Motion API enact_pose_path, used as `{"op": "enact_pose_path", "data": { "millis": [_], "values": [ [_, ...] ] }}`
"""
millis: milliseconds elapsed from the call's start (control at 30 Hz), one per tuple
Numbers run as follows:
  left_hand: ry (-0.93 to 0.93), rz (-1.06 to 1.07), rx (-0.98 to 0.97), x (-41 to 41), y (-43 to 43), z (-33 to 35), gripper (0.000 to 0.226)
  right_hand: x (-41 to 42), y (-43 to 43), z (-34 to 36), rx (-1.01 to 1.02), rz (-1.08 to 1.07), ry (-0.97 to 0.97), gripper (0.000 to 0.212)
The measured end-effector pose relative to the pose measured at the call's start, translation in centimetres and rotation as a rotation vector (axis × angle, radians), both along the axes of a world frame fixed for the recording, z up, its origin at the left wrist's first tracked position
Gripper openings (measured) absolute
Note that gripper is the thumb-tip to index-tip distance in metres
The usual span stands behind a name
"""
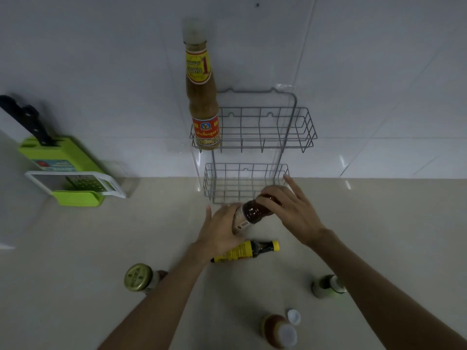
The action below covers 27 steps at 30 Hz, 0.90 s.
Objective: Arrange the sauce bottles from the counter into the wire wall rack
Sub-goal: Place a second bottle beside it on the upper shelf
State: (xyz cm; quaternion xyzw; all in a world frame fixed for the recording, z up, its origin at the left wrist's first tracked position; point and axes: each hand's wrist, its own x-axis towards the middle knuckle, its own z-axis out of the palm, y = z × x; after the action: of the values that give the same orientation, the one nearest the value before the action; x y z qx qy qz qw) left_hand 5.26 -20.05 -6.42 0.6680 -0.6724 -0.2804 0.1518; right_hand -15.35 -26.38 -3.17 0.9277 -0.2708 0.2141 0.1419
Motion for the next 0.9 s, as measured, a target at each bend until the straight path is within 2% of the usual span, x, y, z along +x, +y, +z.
{"op": "enact_pose_path", "data": {
  "millis": [67,133,200,267,333,367,433,500,567,667,733,800,900],
  "values": [
    [0.222,0.089,0.005,-0.3,0.9,1.1,0.052,-0.2,0.0,1.7,-0.059,0.036,-0.027,0.039],
    [0.391,0.163,-0.026,-0.9,1.7,2.5,0.044,0.0,0.1,3.5,-0.075,0.003,-0.115,0.044],
    [0.512,0.230,-0.086,-1.7,2.4,3.8,0.040,0.4,0.4,5.1,0.051,-0.122,-0.345,0.058],
    [0.563,0.303,-0.181,-2.2,2.8,4.9,0.041,0.9,1.5,6.8,0.421,-0.196,-0.739,0.067],
    [0.559,0.341,-0.255,-2.5,2.7,6.3,0.045,1.5,2.8,8.6,0.951,-0.137,-1.059,0.064],
    [0.566,0.340,-0.270,-2.6,2.6,7.1,0.046,1.7,3.2,9.3,1.156,-0.069,-1.098,0.057],
    [0.590,0.309,-0.259,-2.6,2.5,9.0,0.047,2.0,3.5,10.7,1.311,0.043,-0.975,0.045],
    [0.619,0.242,-0.205,-2.5,2.1,10.5,0.050,2.3,3.6,12.2,1.347,0.108,-0.884,0.048],
    [0.647,0.170,-0.147,-2.2,1.6,11.9,0.059,2.5,3.2,14.1,1.346,0.100,-0.898,0.055],
    [0.668,0.157,-0.128,-1.2,0.1,13.7,0.088,3.2,1.9,17.1,1.147,-0.009,-0.964,0.058],
    [0.580,0.297,-0.216,-0.4,-0.8,14.5,0.098,4.0,0.5,19.1,0.939,-0.110,-1.015,0.064],
    [0.533,0.461,-0.363,0.1,-1.6,14.9,0.093,5.1,-1.2,20.8,0.742,-0.217,-1.042,0.068],
    [0.647,0.605,-0.399,0.7,-3.3,15.1,0.096,7.0,-3.8,21.9,0.569,-0.262,-1.012,0.072]
  ]
}}
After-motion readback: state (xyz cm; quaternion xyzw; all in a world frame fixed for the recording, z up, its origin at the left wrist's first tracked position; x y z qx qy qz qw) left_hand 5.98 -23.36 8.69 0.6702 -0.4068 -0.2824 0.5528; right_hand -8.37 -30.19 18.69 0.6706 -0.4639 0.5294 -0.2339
